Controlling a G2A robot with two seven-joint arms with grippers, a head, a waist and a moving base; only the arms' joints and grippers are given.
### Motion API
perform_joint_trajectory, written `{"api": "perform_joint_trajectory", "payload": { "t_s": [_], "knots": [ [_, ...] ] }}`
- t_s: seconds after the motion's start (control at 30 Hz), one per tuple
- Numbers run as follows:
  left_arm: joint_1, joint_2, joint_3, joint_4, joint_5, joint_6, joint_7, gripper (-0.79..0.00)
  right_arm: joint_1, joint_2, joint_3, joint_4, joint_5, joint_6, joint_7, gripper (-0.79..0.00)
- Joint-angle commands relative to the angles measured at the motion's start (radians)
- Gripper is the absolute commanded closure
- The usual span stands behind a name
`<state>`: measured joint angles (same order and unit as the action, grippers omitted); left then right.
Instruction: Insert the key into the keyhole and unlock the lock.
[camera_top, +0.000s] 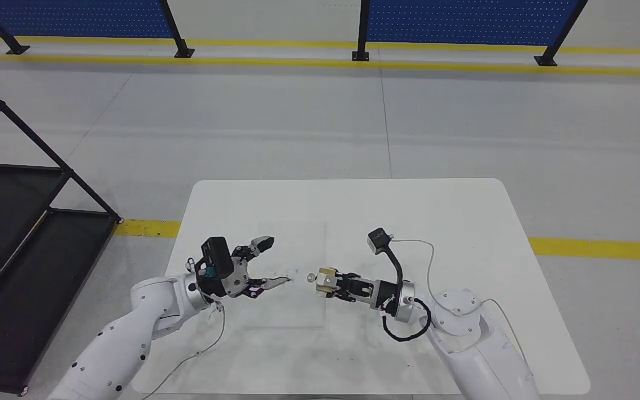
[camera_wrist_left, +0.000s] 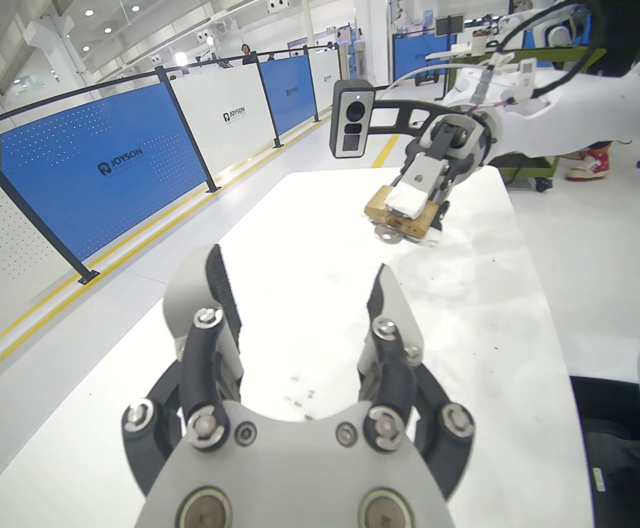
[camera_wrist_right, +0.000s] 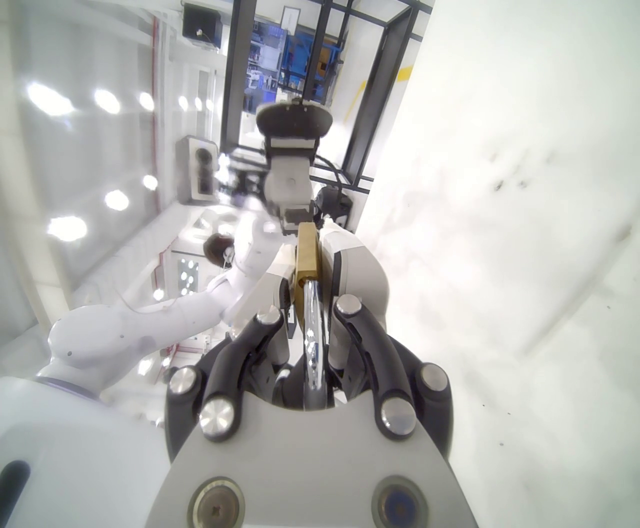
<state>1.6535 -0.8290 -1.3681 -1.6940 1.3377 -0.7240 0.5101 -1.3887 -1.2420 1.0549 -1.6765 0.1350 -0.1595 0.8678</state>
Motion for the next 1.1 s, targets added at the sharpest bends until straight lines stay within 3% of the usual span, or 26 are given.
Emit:
{"api": "perform_joint_trajectory", "payload": {
  "t_s": [0.0, 0.3, 0.83, 1.07],
  "knots": [
    [0.008, 0.001, -0.015, 0.007, -0.009, 0.001, 0.007, -0.785, 0.0, 0.0, 0.0, 0.0, 0.0, 0.0, 0.0, 0.0],
    [0.05, 0.002, -0.095, 0.065, -0.122, -0.002, -0.007, -0.785, 0.0, 0.0, 0.0, 0.0, 0.0, 0.0, 0.0, 0.0],
    [0.05, 0.002, -0.095, 0.065, -0.122, -0.002, -0.007, -0.785, -0.001, 0.0, 0.002, 0.003, -0.005, 0.003, -0.009, 0.0],
    [0.05, 0.002, -0.095, 0.065, -0.122, -0.002, -0.007, -0.785, 0.01, 0.008, 0.002, 0.022, -0.091, 0.144, -0.05, 0.0]
  ]
}}
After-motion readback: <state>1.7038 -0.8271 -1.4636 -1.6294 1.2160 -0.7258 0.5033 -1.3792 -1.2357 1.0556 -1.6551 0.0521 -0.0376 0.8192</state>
